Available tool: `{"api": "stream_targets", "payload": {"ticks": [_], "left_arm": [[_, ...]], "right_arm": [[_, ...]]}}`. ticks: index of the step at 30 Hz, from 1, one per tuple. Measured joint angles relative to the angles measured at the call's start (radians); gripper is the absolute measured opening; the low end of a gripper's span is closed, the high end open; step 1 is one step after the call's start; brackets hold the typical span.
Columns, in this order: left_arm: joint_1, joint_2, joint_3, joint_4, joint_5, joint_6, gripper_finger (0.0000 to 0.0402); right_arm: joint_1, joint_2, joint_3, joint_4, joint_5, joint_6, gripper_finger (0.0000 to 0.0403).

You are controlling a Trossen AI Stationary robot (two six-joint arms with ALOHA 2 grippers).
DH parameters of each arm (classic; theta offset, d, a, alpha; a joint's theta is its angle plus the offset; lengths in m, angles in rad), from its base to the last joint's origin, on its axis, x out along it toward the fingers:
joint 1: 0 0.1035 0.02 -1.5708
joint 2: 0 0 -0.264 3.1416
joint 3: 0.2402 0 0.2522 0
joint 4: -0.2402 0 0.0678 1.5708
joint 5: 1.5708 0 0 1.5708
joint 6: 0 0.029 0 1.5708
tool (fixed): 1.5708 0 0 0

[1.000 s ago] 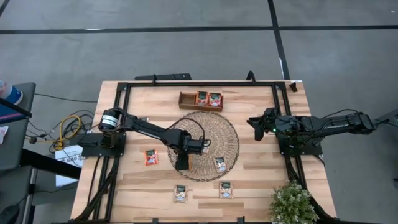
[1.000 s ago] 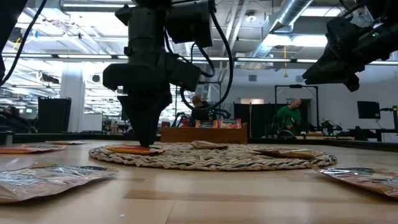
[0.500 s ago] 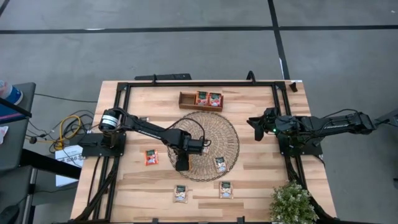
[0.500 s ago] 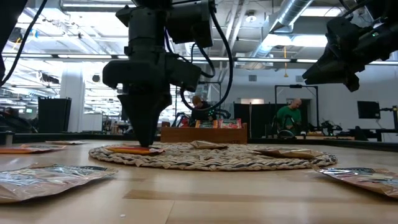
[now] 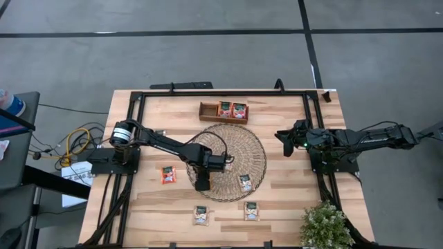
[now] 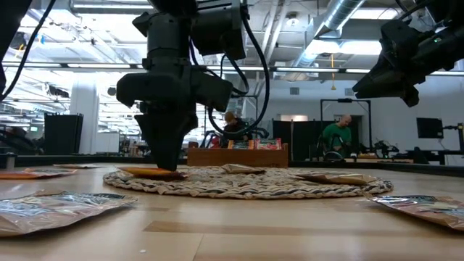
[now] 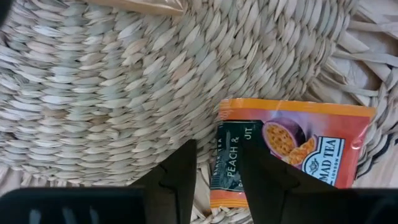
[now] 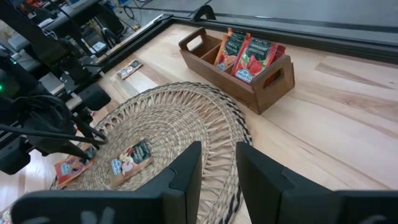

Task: Pick & Place Tea
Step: Put the orange tea bag into the middle section of the wooden organizer

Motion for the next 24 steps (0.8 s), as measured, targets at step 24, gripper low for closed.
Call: {"api": "stream_targets", "payload": {"ticks": [24], "left_arm": [[0.0,-0.001,-0.007,0.021,-0.007,-0.014,0.0013]], "right_arm": [[0.0,0.0,0.0,0.0,0.0,0.0,0.0093]]}}
